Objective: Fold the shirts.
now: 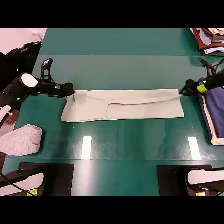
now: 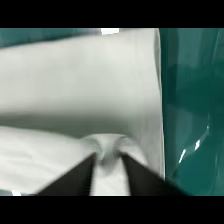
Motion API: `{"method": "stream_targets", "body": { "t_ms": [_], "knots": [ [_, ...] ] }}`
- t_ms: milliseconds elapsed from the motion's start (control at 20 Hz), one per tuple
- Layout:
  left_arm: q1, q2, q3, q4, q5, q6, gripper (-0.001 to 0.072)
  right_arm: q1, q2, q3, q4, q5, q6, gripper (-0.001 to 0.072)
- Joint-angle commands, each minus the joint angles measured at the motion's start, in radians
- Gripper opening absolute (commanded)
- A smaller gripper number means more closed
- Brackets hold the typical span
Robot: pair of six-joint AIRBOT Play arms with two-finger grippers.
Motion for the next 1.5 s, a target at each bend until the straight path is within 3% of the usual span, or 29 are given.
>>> {"method": "stream_targets", "body": {
  "t_ms": [0,200,300,350,450,500,650,750,850,950,1000,1050,1150,1200,1450],
  "knots": [
    [0.000,-0.013,0.010,-0.002,0.015,0.000,0.0540,0.013,-0.095,0.110,0.045,0.007,0.007,0.0411],
    [0.000,-0.009,0.052,-0.004,-0.142,0.000,0.0532,-0.050,-0.107,0.136,0.047,0.119,-0.063,0.0410],
    [0.000,-0.008,0.056,-0.034,-0.187,0.011,0.0064,-0.106,-0.107,0.101,0.048,0.146,-0.071,0.0410],
    [0.000,-0.008,0.056,-0.056,-0.197,0.047,0.0038,-0.132,-0.107,0.073,0.058,0.146,-0.081,0.0410],
    [0.000,-0.008,0.056,-0.111,-0.206,0.053,0.0037,-0.185,-0.108,-0.010,0.129,0.144,-0.148,0.0436],
    [0.000,-0.008,0.056,-0.145,-0.211,0.053,0.0037,-0.201,-0.109,-0.050,0.161,0.134,-0.177,0.0557],
    [-0.019,-0.011,0.056,-0.212,-0.212,0.058,0.0034,-0.214,-0.113,-0.153,0.185,0.063,-0.207,0.0572],
    [-0.065,-0.014,0.056,-0.212,-0.205,0.108,0.0028,-0.190,-0.114,-0.187,0.187,0.037,-0.234,0.0555],
    [-0.122,-0.025,0.057,-0.214,-0.168,0.105,0.0028,-0.153,-0.127,-0.190,0.187,0.040,-0.237,0.0454],
    [-0.172,-0.057,0.082,-0.214,-0.112,0.093,0.0028,-0.117,-0.142,-0.189,0.187,0.039,-0.237,0.0446],
    [-0.196,-0.088,0.114,-0.216,-0.108,0.085,0.0028,-0.103,-0.143,-0.190,0.186,0.033,-0.250,0.0374],
    [-0.219,-0.122,0.151,-0.216,-0.111,0.081,0.0028,-0.088,-0.139,-0.190,0.187,0.030,-0.265,0.0240],
    [-0.270,-0.200,0.239,-0.217,-0.111,0.069,0.0028,-0.073,-0.116,-0.189,0.187,0.030,-0.288,0.0069],
    [-0.298,-0.242,0.287,-0.217,-0.111,0.066,0.0028,-0.072,-0.094,-0.189,0.187,0.032,-0.303,0.0017],
    [-0.414,-0.439,0.478,-0.216,-0.108,0.041,0.0028,-0.060,0.110,-0.126,0.372,0.081,-0.265,0.0016]
  ]
}}
